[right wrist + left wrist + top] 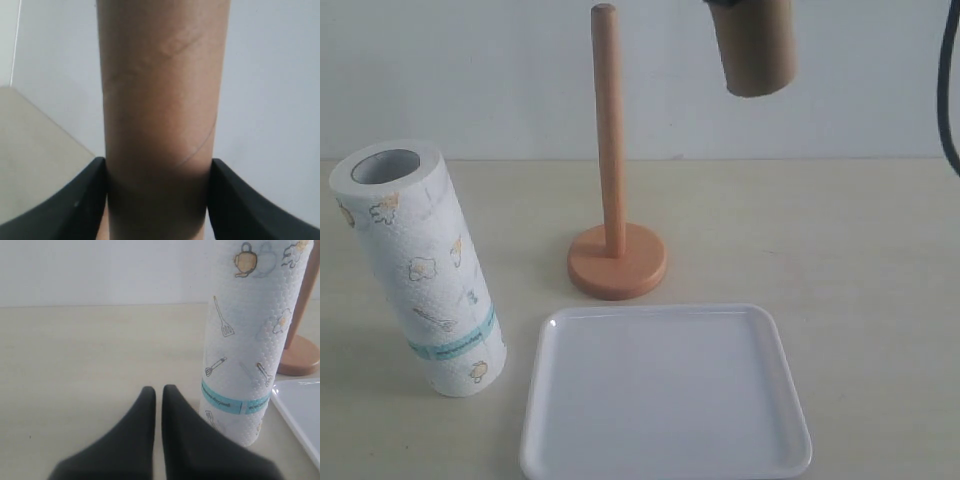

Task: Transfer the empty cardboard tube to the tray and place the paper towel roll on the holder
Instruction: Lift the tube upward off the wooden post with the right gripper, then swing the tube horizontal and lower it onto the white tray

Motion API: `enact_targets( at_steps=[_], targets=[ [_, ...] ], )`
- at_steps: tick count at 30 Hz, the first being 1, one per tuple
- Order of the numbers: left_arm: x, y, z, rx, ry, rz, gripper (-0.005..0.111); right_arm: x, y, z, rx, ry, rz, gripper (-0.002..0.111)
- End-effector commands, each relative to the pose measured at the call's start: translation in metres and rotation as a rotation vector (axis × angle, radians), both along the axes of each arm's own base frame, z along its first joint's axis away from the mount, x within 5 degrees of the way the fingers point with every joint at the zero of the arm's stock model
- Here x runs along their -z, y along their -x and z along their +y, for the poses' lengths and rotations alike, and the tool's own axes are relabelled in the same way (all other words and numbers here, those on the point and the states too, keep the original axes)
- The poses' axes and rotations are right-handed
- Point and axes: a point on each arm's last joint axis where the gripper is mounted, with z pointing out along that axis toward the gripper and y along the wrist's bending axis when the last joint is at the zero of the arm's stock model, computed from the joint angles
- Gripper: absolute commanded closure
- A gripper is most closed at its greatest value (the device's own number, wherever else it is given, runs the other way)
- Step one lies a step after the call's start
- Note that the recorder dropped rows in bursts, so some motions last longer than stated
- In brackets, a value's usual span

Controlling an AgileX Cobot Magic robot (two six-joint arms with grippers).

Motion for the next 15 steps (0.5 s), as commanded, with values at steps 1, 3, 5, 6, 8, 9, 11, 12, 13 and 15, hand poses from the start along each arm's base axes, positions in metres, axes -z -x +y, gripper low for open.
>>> enact_targets(
  at_steps=[1, 3, 5, 6, 8, 9, 11, 12, 13, 15],
  targets=[
    [0.001, 0.0, 0.0, -0.002, 0.003, 0.003, 0.103, 0.007, 0.003, -0.003, -0.007, 0.134, 0.037, 0.108],
    [0.001, 0.0, 0.0, -0.002, 0.003, 0.003, 0.103, 0.011, 0.003, -0.003, -0.016, 0.207, 0.039, 0.108],
    [0.001, 0.0, 0.0, -0.002, 0.003, 0.003, 0.103, 0.014, 0.004, -0.004, -0.022, 0.262, 0.046, 0.108],
    [0.001, 0.0, 0.0, -0.002, 0.003, 0.003, 0.103, 0.016, 0.004, -0.005, -0.025, 0.293, 0.054, 0.108],
    [0.001, 0.0, 0.0, -0.002, 0.003, 0.003, 0.103, 0.021, 0.005, -0.006, -0.035, 0.357, 0.068, 0.108],
    [0.001, 0.0, 0.0, -0.002, 0.003, 0.003, 0.103, 0.024, 0.005, -0.007, -0.04, 0.403, 0.074, 0.108],
    [0.001, 0.0, 0.0, -0.002, 0.003, 0.003, 0.103, 0.027, 0.006, -0.008, -0.044, 0.456, 0.082, 0.108],
    [0.001, 0.0, 0.0, -0.002, 0.003, 0.003, 0.103, 0.029, 0.006, -0.009, -0.047, 0.504, 0.081, 0.108],
    [0.001, 0.0, 0.0, -0.002, 0.003, 0.003, 0.103, 0.03, 0.006, -0.011, -0.048, 0.537, 0.083, 0.108],
    [0.001, 0.0, 0.0, -0.002, 0.003, 0.003, 0.103, 0.034, 0.006, -0.013, -0.051, 0.609, 0.09, 0.108]
  ],
)
